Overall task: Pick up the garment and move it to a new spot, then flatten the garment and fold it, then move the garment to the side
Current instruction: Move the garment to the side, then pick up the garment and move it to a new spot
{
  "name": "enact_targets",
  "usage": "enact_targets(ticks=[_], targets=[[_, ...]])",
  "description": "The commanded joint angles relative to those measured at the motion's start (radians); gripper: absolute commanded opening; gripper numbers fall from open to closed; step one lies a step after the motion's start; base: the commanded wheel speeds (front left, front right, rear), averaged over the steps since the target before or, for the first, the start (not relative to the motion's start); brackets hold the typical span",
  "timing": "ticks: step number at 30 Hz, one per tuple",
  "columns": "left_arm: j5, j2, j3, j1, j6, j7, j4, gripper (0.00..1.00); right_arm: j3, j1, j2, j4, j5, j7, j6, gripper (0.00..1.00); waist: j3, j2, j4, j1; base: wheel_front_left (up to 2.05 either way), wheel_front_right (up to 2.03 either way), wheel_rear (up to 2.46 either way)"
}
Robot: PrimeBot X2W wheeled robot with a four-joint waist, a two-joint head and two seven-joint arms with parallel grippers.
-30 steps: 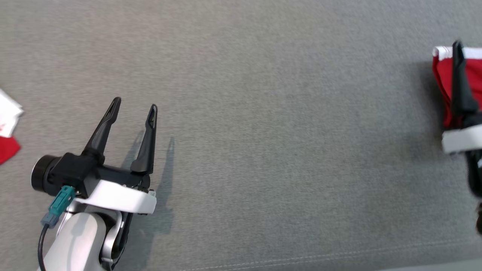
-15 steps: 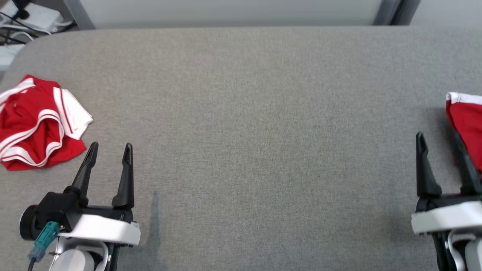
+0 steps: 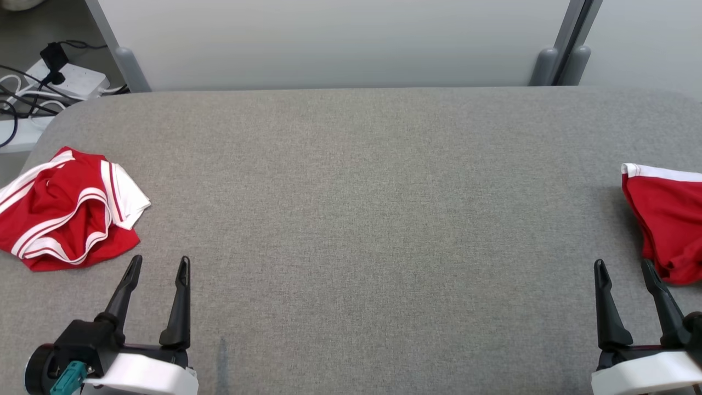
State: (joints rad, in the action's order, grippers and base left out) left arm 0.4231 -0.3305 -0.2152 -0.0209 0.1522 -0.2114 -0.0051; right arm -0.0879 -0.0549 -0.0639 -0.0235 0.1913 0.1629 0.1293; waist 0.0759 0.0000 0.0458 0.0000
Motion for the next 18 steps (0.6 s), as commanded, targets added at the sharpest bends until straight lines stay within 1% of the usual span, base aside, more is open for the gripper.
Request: enact_targets(ticks=[1, 8, 18], targets=[[0.008, -0.023, 0.037, 0.020, 0.010, -0.001, -0.031, 1.00, 0.023, 0.004, -0.006, 0.039, -0.009, -0.007, 0.001, 1.00, -0.008, 0.0000, -0.003, 0.0000, 0.00, 0.00, 0.00], [0.011, -0.029, 0.035, -0.003, 0.017, 0.008, -0.041, 1.00, 0.017, -0.022, 0.004, 0.058, -0.013, -0.019, 0.001, 1.00, -0.027, 0.0000, -0.009, 0.0000, 0.00, 0.00, 0.00], [0.013, -0.028, 0.024, -0.003, 0.027, 0.021, -0.053, 1.00, 0.016, -0.025, 0.010, 0.067, -0.015, -0.024, 0.001, 1.00, -0.025, 0.0000, -0.009, 0.0000, 0.00, 0.00, 0.00]])
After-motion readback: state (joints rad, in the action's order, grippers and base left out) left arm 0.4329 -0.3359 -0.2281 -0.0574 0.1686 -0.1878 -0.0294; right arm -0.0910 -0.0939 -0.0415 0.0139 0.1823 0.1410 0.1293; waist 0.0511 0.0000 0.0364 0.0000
